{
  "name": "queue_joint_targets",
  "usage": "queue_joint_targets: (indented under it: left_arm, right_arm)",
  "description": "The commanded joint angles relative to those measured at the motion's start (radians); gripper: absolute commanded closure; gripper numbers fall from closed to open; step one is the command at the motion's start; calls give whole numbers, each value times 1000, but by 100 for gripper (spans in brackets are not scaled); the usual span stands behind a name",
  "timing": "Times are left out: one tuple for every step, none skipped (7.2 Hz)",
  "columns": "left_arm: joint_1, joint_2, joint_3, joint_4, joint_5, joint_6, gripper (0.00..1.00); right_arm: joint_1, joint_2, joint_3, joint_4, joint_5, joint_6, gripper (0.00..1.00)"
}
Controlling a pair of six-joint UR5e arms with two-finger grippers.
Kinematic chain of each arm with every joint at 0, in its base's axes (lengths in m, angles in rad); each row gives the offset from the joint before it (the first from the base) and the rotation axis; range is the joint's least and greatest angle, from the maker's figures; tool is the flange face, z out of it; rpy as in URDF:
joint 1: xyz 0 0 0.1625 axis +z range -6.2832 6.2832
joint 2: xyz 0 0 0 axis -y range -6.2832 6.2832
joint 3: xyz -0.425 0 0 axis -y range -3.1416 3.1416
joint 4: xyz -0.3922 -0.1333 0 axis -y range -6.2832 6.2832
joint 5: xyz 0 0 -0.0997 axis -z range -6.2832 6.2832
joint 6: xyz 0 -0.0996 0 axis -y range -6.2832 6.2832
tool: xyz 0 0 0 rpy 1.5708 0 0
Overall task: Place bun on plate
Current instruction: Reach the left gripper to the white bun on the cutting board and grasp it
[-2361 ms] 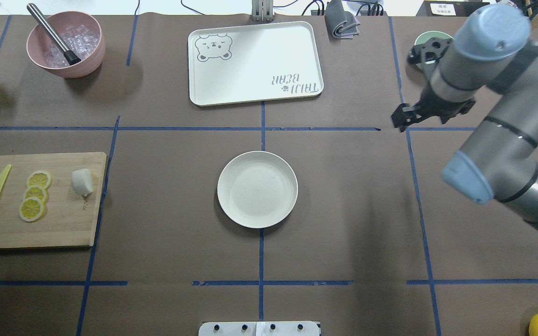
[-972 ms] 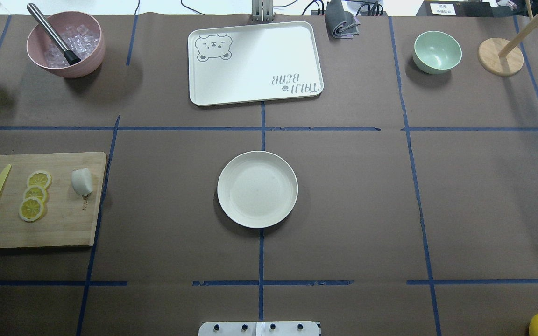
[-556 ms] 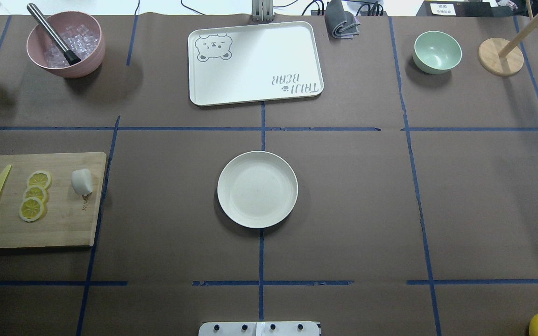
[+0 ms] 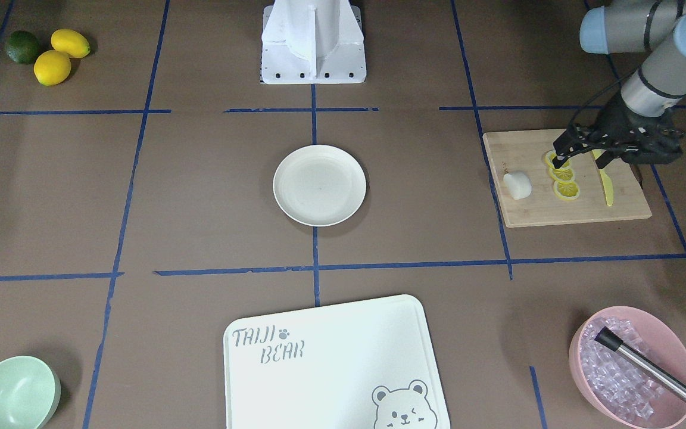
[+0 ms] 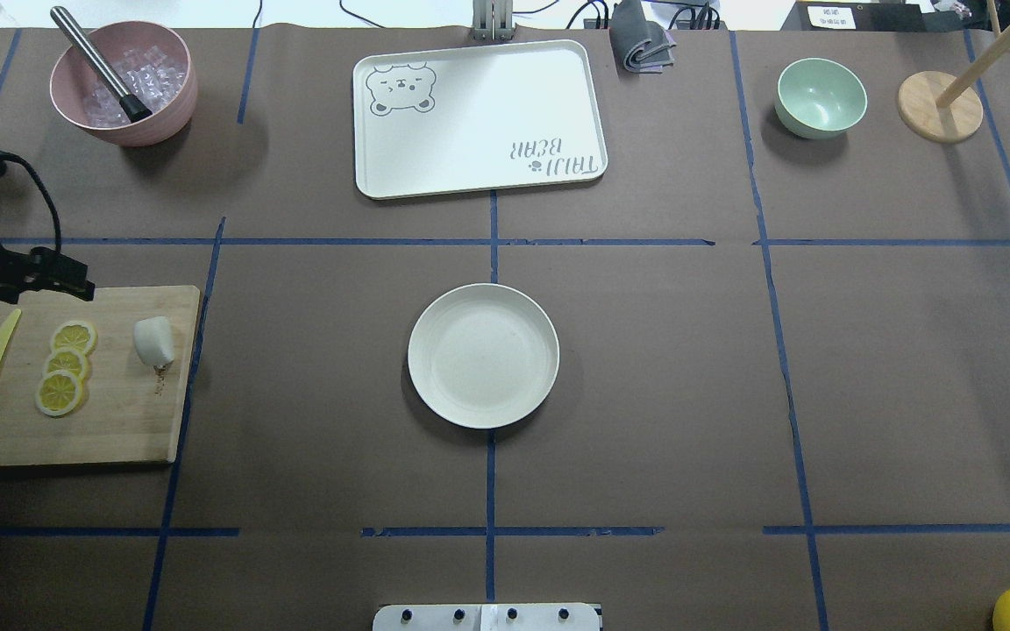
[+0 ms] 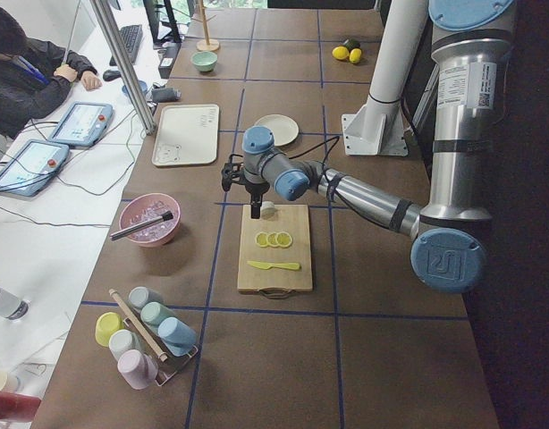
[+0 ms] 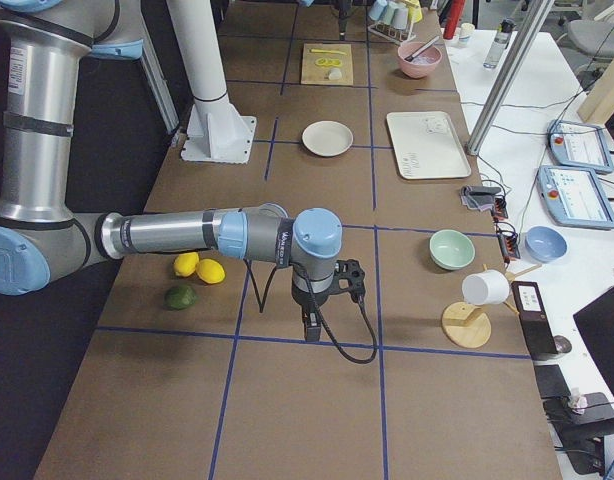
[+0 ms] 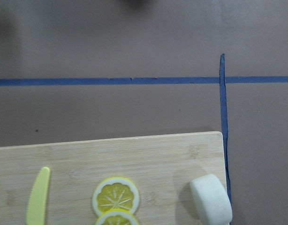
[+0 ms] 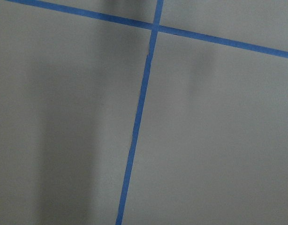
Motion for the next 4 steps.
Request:
queue_joint_targets:
  left_arm:
    - [170,-82,57,-8,149,-199,0]
    - [189,-92,98,-12,151,-198,0]
    - [206,-93,117,-12,154,-192,0]
    - [207,-93,128,-12,157,-192,2]
  right_arm:
    - [0,-1,-15,35,0,0,0]
    - [0,-1,-16,39,0,0,0]
    - [0,-3,-16,39,0,0,0]
    - [0,-1,-16,39,0,0,0]
